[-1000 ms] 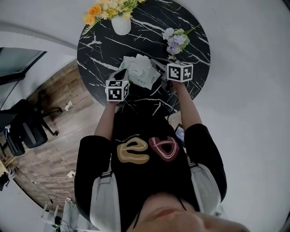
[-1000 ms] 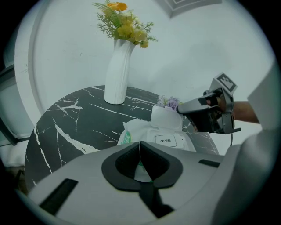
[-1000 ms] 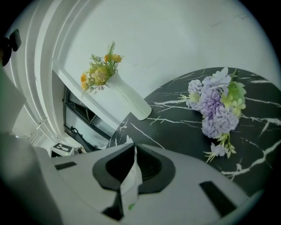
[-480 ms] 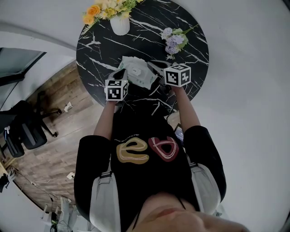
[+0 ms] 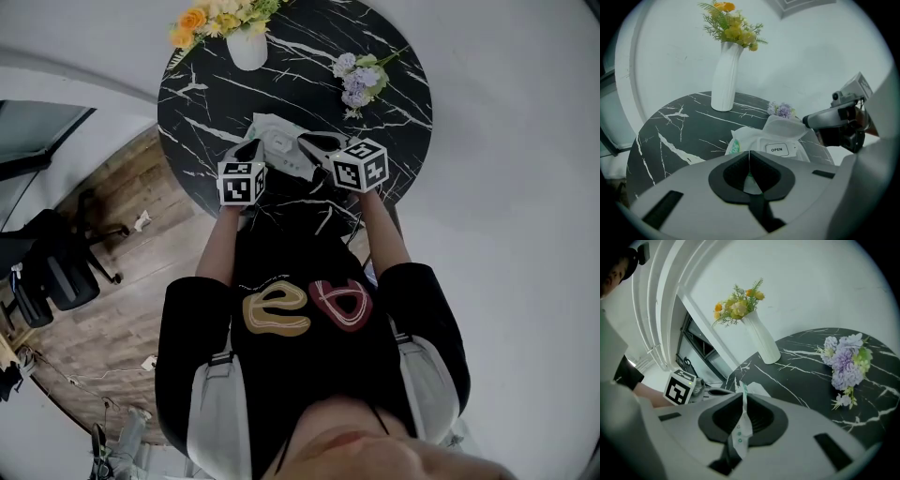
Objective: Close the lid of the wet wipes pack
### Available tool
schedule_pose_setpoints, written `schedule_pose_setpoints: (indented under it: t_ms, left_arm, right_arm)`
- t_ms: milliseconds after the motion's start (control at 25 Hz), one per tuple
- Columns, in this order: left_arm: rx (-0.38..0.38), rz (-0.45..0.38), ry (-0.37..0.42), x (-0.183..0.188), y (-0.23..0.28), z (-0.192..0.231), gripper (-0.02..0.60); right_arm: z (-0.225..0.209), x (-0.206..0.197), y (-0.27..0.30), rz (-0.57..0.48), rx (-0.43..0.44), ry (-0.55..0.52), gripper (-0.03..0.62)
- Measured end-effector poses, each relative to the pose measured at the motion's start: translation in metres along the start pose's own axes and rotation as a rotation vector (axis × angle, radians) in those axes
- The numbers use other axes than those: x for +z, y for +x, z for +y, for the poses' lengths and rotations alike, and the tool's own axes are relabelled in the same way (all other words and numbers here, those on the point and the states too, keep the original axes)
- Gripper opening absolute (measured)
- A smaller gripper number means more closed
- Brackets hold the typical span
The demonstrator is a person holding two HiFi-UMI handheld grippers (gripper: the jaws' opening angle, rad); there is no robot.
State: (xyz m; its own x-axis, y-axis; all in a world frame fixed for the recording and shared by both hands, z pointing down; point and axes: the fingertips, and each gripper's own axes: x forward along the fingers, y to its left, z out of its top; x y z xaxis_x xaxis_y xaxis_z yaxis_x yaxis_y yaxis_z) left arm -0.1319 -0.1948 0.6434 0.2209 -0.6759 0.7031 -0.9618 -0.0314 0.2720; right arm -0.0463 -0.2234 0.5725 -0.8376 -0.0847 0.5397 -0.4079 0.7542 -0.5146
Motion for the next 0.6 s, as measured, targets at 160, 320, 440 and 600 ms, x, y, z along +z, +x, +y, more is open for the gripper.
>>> schedule_pose_setpoints:
  t_ms: [160,320,440,600]
  left_arm:
    - [0.0,-0.003,0.0,0.002,0.0,0.001,0.02]
    - [0.001,-0.003,0.003,0.0,0.0,0.0,0.019]
    - [0.002,-0.003,0.013,-0.001,0.0,0.0,0.02]
    - [0.008,-0.004,0.024,-0.001,0.0,0.0,0.02]
  right_arm:
    - [0.007,-0.008,0.003,0.021,-0.008,-0.032,0.04]
    - [0.011,-0.017,0.005,0.041,-0.021,-0.062,0.043]
    - [0.014,-0.021,0.007,0.049,-0.03,-0.077,0.043]
    - [0.017,-0.031,0.011,0.077,-0.042,-0.101,0.041]
